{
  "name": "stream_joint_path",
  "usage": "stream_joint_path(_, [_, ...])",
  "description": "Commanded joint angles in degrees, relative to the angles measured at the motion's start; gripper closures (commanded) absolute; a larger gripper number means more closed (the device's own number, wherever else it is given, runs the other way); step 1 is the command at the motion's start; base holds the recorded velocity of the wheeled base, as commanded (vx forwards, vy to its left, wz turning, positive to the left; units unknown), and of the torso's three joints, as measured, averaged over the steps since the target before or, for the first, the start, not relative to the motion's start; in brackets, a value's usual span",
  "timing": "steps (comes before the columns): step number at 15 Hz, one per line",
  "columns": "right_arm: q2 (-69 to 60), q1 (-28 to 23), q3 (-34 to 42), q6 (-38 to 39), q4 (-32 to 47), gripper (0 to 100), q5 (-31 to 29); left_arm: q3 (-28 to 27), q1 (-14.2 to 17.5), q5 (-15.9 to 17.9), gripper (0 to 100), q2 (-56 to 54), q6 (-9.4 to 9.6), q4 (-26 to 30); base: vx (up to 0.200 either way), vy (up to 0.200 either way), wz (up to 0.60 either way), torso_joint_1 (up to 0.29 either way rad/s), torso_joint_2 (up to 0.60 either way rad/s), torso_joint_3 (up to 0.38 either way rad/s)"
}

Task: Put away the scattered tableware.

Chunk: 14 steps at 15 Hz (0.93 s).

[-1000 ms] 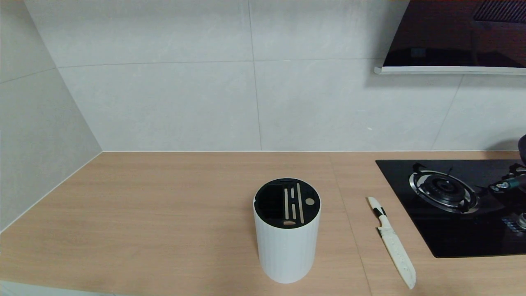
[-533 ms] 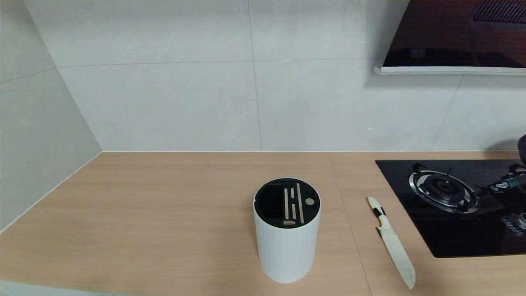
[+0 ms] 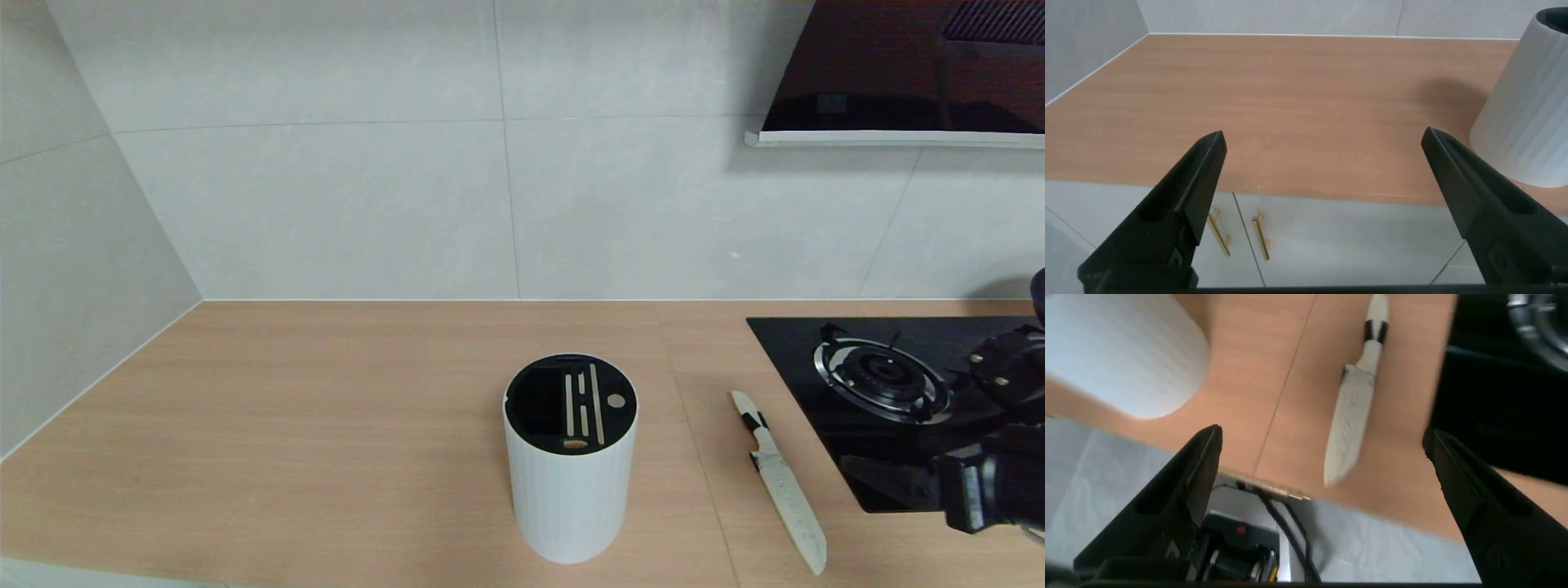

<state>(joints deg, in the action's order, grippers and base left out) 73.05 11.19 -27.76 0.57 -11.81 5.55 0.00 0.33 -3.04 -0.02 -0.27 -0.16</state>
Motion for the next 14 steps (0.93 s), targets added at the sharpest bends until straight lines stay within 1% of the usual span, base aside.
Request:
stream_joint_path(1, [21.70, 1.29, -2.74, -0.05, -9.11, 0, -2.03, 0.00, 0.02, -0.04, 0, 0.02, 0.00, -0.02, 0.000, 0.000, 0.00, 0.000, 0.00, 0.000])
stream_joint_path(2, [23.72, 1.29, -2.83, -0.13, -10.95, 0, -3.00, 0.00, 0.02, -0.04, 0, 0.02, 0.00, -0.02, 0.000, 0.000, 0.00, 0.000, 0.00, 0.000])
stream_joint_path(4, [32.25, 1.29, -2.56, -0.31, -19.30, 0, -6.95, 0.00, 0.02, -0.04, 0, 0.02, -0.08, -0.02, 0.000, 0.000, 0.00, 0.000, 0.00, 0.000])
stream_joint_path(5, [33.92, 1.29, -2.56, -0.31, -20.62, 0, -7.39, 0.00, 0.02, -0.04, 0, 0.02, -0.08, -0.02, 0.000, 0.000, 0.00, 0.000, 0.00, 0.000])
stream_joint_path(8, [43.23, 1.20, -2.48, -0.31, -29.32, 0, -9.06, 0.00, 0.02, -0.04, 0, 0.02, -0.08, -0.02, 0.000, 0.000, 0.00, 0.000, 0.00, 0.000])
stream_joint_path(10, [45.78, 1.20, -2.39, -0.22, -32.22, 0, -10.12, 0.00, 0.02, -0.04, 0, 0.02, -0.08, -0.02, 0.000, 0.000, 0.00, 0.000, 0.00, 0.000])
stream_joint_path(11, [47.89, 1.29, -2.48, -0.13, -34.33, 0, -12.31, 0.00, 0.02, -0.04, 0, 0.02, -0.08, -0.02, 0.000, 0.000, 0.00, 0.000, 0.00, 0.000])
stream_joint_path(13, [49.03, 1.29, -2.56, -0.13, -35.74, 0, -12.84, 0.00, 0.02, -0.04, 0, 0.02, -0.08, -0.02, 0.000, 0.000, 0.00, 0.000, 0.00, 0.000])
stream_joint_path(14, [51.14, 1.20, -2.65, 0.04, -39.60, 0, -13.11, 0.00, 0.02, -0.04, 0, 0.02, -0.08, -0.02, 0.000, 0.000, 0.00, 0.000, 0.00, 0.000])
